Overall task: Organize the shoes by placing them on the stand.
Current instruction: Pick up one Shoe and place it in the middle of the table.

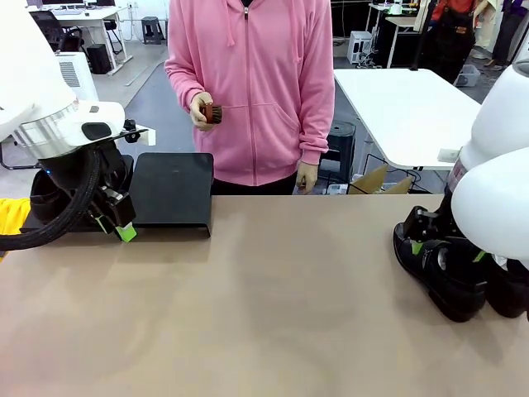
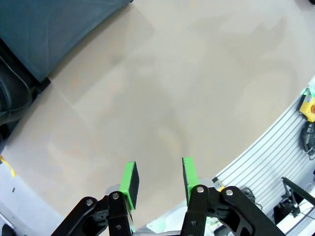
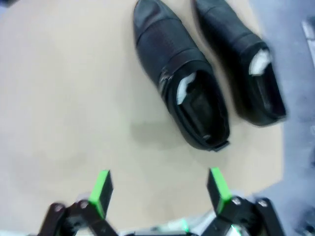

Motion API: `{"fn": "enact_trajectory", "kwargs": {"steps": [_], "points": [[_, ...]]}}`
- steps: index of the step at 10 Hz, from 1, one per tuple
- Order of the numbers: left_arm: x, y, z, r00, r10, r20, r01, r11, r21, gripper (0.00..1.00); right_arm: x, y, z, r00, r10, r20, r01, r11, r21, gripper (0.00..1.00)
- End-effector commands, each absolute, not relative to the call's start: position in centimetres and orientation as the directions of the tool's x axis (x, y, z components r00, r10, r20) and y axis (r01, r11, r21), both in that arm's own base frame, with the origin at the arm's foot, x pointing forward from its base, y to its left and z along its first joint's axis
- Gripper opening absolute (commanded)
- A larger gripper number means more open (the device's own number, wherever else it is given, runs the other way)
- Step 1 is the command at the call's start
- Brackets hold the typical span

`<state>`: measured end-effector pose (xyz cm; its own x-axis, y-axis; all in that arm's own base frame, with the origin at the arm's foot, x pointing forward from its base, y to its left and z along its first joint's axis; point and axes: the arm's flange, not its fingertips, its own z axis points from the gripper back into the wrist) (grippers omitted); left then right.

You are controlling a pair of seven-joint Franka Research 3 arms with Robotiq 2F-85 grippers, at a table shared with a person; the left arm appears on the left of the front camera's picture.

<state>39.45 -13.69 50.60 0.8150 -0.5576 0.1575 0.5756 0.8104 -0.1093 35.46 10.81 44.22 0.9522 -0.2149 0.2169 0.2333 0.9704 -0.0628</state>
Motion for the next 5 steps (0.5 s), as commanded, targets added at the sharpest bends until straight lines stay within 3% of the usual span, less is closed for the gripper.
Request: {"fn": "enact_trajectory", "kwargs": {"steps": [1,5], "points": [[39.3,-13.4,50.5,0.812,-0.558,0.171,0.579,0.806,-0.12,0.49,36.1,8.5,43.3,0.987,-0.033,0.156,0.04,0.998,-0.042,1.0],[39.3,-13.4,50.5,0.812,-0.558,0.171,0.579,0.806,-0.12,0.49,37.5,2.3,43.3,0.996,-0.009,0.084,0.01,1.0,-0.02,1.0]]}}
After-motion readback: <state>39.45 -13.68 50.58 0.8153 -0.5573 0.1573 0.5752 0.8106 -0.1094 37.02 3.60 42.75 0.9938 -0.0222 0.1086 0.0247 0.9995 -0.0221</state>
